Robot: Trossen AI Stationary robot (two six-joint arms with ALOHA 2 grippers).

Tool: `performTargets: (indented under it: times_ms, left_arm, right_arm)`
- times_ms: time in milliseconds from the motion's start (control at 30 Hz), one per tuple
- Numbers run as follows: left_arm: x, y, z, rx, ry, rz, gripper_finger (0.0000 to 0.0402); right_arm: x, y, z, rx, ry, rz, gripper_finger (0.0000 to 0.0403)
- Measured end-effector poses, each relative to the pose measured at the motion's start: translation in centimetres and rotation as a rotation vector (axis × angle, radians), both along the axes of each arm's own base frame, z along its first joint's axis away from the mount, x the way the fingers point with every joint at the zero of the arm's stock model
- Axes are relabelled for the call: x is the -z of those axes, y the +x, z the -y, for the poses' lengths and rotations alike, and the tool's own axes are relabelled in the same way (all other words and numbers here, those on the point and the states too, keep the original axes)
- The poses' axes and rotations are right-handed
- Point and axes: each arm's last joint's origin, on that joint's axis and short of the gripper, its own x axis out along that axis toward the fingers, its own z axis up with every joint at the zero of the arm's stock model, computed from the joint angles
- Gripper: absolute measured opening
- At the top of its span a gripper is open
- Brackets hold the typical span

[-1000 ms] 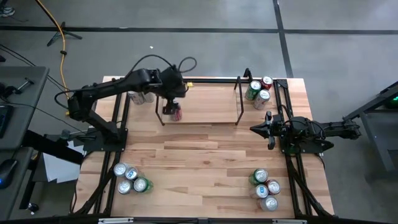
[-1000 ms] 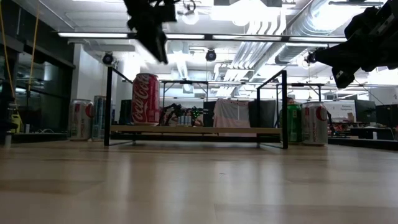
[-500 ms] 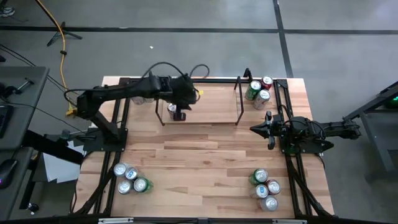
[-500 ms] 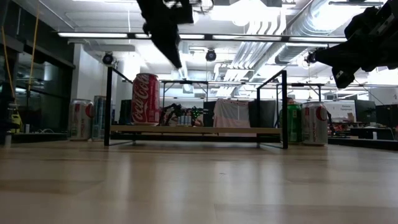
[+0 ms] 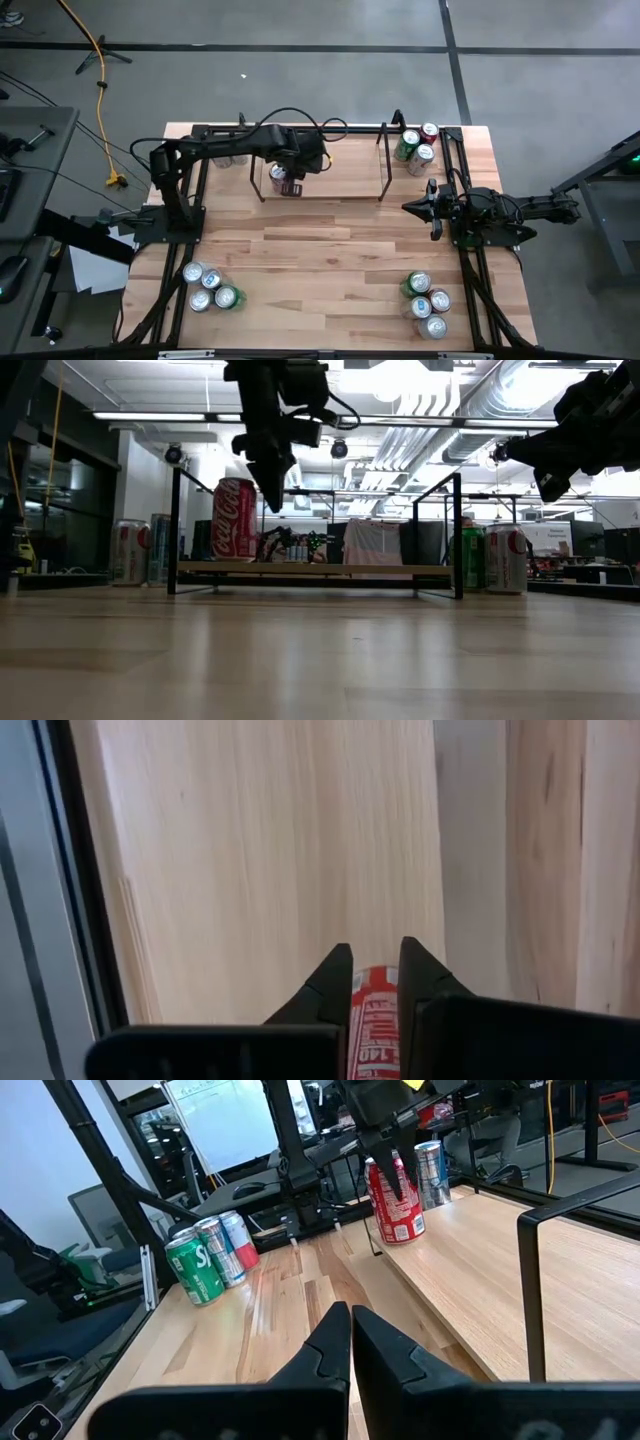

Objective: Place canned beverage on shelf
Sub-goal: Put the top left red soda can on the shelf

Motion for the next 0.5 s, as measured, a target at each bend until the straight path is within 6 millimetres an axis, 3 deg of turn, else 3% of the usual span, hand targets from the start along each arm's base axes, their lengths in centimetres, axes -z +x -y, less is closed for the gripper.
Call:
performTargets:
  times_ms: [233,500]
  left_arm:
    - [0.19,-1.00,0.32,0.027,-0.032,-0.107,0.0000]
    - [0.17,-1.10,-0.01,-0.013,-0.012,-0.109,0.0000]
  right_arm:
    - [0.00,0.00,0.00,0.000,0.000,0.000,0.0000]
    - [0.00,0.00,0.00,0.000,0.000,0.000,0.0000]
